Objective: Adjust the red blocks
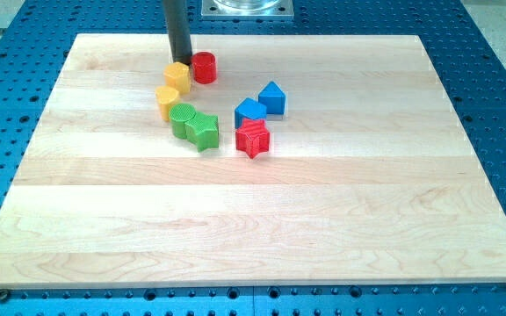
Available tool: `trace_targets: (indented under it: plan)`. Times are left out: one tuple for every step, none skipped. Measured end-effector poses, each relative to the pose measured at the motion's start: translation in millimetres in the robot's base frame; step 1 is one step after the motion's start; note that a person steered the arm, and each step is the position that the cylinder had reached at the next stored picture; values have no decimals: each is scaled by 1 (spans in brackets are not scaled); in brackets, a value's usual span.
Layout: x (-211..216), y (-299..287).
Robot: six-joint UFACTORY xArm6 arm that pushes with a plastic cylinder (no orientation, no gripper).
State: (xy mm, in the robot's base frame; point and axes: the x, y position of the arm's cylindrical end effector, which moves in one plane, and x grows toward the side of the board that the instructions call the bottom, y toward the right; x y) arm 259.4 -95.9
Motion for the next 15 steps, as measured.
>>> trace_targets:
  plan:
    - [0,33]
    - [-13,43]
    - [-38,70]
    - [-55,105]
    - [-63,133]
    - [-63,162]
    - [-63,186]
    - [-64,190]
    - [-64,190]
    - [-49,190]
    - [-21,241]
    - [69,248]
    - [168,227]
    - [191,195]
    - [212,187]
